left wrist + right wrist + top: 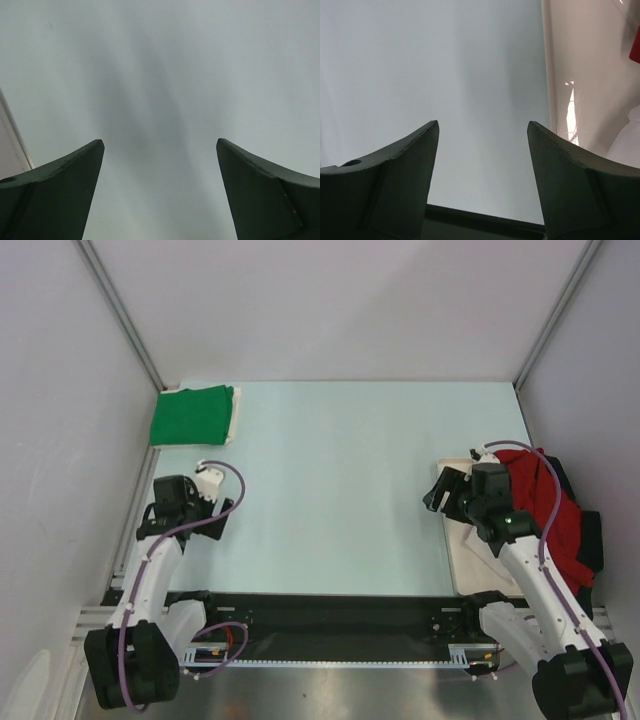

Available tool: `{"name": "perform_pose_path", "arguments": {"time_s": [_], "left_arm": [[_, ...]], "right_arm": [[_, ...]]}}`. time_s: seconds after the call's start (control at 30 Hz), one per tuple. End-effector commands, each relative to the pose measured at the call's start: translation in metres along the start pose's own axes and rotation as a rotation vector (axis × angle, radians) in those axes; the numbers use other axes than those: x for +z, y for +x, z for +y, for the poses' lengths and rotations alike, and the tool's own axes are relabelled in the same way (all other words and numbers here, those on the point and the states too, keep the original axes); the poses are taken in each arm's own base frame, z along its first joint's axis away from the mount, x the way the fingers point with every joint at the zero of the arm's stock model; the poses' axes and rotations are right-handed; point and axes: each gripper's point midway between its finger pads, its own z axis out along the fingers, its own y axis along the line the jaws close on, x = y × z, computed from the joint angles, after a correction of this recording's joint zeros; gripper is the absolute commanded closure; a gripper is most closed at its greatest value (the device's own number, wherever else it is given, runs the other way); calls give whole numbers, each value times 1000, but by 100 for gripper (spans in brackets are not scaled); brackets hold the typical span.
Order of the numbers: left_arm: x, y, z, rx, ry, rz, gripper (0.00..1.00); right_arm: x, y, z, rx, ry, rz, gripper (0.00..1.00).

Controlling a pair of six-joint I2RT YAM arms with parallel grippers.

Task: Fold and stack the t-shirts
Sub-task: Neatly place the folded tshirt to the corner

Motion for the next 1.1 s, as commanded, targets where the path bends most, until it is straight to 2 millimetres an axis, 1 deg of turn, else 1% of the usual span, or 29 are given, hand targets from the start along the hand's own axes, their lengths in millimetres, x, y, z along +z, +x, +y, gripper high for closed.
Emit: {"name": "perform_pose_path", "arguments": {"time_s": [0.0,0.03,0.07,0.1,0.13,0.2,0.33,0.7,0.87,0.97,1.07], "left_arm": [[6,-2,1,-8,-43,-93,0],[9,4,-3,-19,-37,-77,0],[10,5,-3,-36,-36,-70,0],[9,4,2,-58,-66,-69,0],[8,3,1,-83,-63,-74,0],[7,3,2,-68,-73,-81,0],[5,6,2,-64,-82,-80,0],[7,10,0,-67,-71,-60,0],[6,9,7,-72,-109,-66,0],[8,11,7,-73,-108,-54,0],[9,18,7,-50,-111,-28,0]], "right_arm": [[-9,-2,1,-39,-30,-49,23],[-9,0,-2,-43,-25,-50,23],[-11,-2,1,-39,-39,-67,21],[-12,-1,2,-45,-53,-71,21],[-13,-2,4,-48,-64,-76,21],[-14,-5,0,-45,-40,-92,21],[-16,-8,1,-51,-39,-108,20],[-16,-7,1,-53,-44,-107,20],[-16,-7,1,-55,-42,-105,20],[-15,-7,0,-53,-40,-104,20],[-15,-7,0,-52,-40,-106,20]]}}
